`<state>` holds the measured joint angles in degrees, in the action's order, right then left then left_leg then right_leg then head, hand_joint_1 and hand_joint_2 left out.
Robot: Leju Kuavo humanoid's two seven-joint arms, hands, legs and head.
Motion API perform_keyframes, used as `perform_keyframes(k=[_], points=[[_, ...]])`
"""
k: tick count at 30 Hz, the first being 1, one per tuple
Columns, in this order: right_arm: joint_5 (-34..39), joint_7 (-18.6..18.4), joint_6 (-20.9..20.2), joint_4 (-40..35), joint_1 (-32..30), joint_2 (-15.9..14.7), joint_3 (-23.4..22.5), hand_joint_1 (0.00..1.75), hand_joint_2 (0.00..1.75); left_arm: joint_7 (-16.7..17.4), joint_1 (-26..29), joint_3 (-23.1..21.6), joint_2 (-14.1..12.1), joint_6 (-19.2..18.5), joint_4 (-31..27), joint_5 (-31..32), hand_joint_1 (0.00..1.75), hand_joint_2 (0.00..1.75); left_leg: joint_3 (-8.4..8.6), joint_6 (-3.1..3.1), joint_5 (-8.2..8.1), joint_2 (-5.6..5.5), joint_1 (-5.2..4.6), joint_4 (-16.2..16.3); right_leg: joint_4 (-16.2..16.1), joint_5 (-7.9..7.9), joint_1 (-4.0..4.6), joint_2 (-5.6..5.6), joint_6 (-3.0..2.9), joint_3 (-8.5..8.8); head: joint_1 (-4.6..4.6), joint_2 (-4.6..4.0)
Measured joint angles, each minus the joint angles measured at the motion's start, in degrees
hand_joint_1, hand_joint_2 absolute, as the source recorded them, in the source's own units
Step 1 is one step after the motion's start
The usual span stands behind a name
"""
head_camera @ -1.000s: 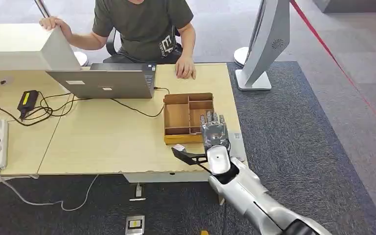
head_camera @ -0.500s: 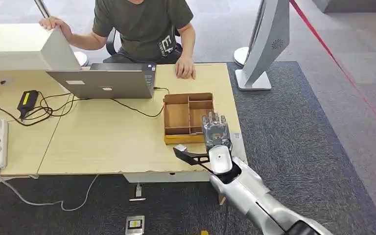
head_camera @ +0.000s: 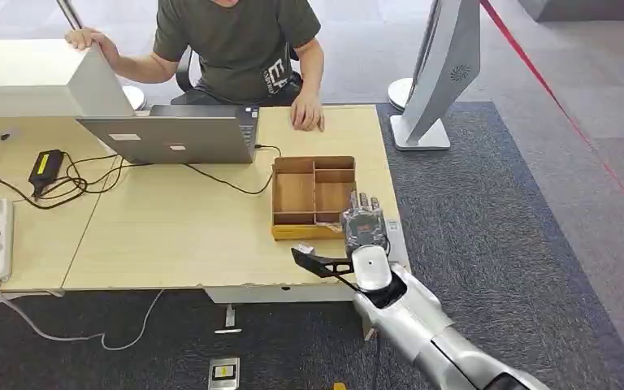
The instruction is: Pass the card to the sensor for recognition and then transmit it.
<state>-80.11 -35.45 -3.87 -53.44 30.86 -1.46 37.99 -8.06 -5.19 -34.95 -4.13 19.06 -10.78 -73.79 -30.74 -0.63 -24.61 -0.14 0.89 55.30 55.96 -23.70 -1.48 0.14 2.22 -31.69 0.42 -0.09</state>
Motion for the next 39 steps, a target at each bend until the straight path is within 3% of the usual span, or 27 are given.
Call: perform_keyframes(k=[24,29,33,39], points=[[2.30,0.57,2.16,-1.51,-2.81,-0.81,-0.70,1.75,1.75,0.90,0.04,0.00,0.02,-0.50,0.00,0.92,0.00,0.00,0.04,0.00,0.00,0.00,0.00,0.00,0.00,0.00,0.00,0.00,0.00,0.03,0.00,0.02],[2.10,0.52,1.75,-5.95,-3.28,-2.01,-0.79,1.75,1.75,1.18,0.07,0.00,0.02,-0.57,0.00,1.51,0.00,0.00,0.02,0.00,0.01,0.00,-0.01,0.00,0.01,0.02,0.00,0.00,-0.02,0.02,0.00,0.00],[1.83,0.55,-1.66,-13.12,-2.57,-3.37,-0.74,1.75,1.75,1.18,0.10,0.00,0.00,-1.14,0.00,2.36,0.00,0.00,0.01,0.00,0.01,0.00,0.00,0.00,0.01,0.02,0.00,0.00,-0.02,0.02,0.00,0.02],[0.81,1.73,-1.62,-20.75,-0.70,-4.55,-0.24,1.75,1.75,1.16,0.08,-0.02,-0.04,-1.71,0.00,2.73,0.00,0.00,0.01,-0.01,0.01,0.00,0.00,0.00,0.01,0.01,0.00,0.00,-0.02,0.02,0.00,0.02]])
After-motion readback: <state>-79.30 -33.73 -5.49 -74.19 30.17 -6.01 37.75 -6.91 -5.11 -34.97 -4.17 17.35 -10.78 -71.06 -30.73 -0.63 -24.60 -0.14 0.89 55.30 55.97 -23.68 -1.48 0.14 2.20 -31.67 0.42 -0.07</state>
